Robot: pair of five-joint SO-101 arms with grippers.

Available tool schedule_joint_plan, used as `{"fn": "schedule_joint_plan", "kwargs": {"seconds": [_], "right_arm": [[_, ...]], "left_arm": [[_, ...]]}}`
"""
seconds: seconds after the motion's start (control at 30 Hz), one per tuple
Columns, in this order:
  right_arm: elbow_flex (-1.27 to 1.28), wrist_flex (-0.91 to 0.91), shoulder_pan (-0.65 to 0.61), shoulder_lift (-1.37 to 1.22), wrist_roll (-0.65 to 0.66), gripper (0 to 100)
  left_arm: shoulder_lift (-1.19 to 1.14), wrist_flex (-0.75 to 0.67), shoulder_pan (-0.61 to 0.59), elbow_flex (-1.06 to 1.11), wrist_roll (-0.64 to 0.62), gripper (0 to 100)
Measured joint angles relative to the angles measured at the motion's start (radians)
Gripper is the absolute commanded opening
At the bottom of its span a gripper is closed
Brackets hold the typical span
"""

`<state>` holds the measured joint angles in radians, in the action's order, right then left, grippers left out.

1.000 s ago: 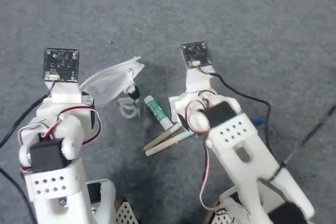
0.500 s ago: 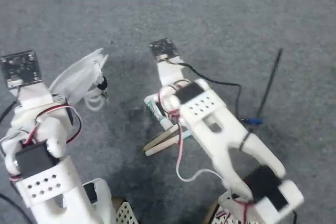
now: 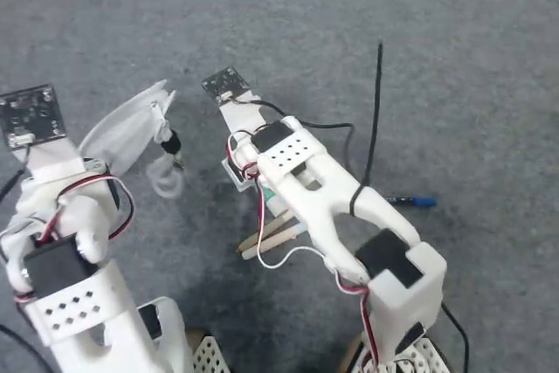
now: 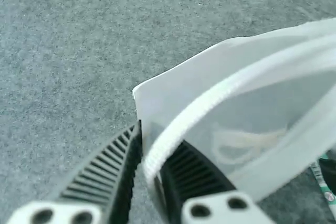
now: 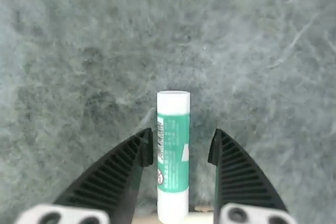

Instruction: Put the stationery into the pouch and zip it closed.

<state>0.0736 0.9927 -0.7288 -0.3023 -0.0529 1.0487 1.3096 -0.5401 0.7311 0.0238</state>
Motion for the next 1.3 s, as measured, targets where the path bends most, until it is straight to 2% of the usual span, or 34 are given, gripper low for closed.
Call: {"fn": "schedule_joint_plan", "kwargs": {"seconds": [0.5, 0.67, 0.87, 1.1, 1.3], "right_arm": [[-0.034, 0.0, -0.009, -0.13, 0.028, 17.5], [-0.035, 0.0, -0.008, -0.157, 0.029, 7.1], [-0.058, 0.0, -0.005, -0.172, 0.029, 0.9], [-0.061, 0.049, -0.006, -0.173, 0.029, 0.6], [-0.068, 0.098, -0.006, -0.173, -0.035, 0.6]], "left_arm": [[0.0, 0.0, 0.0, 0.0, 0.0, 1], [0.0, 0.0, 0.0, 0.0, 0.0, 1], [0.0, 0.0, 0.0, 0.0, 0.0, 1], [0.0, 0.0, 0.0, 0.0, 0.0, 1], [0.0, 0.0, 0.0, 0.0, 0.0, 1]]}}
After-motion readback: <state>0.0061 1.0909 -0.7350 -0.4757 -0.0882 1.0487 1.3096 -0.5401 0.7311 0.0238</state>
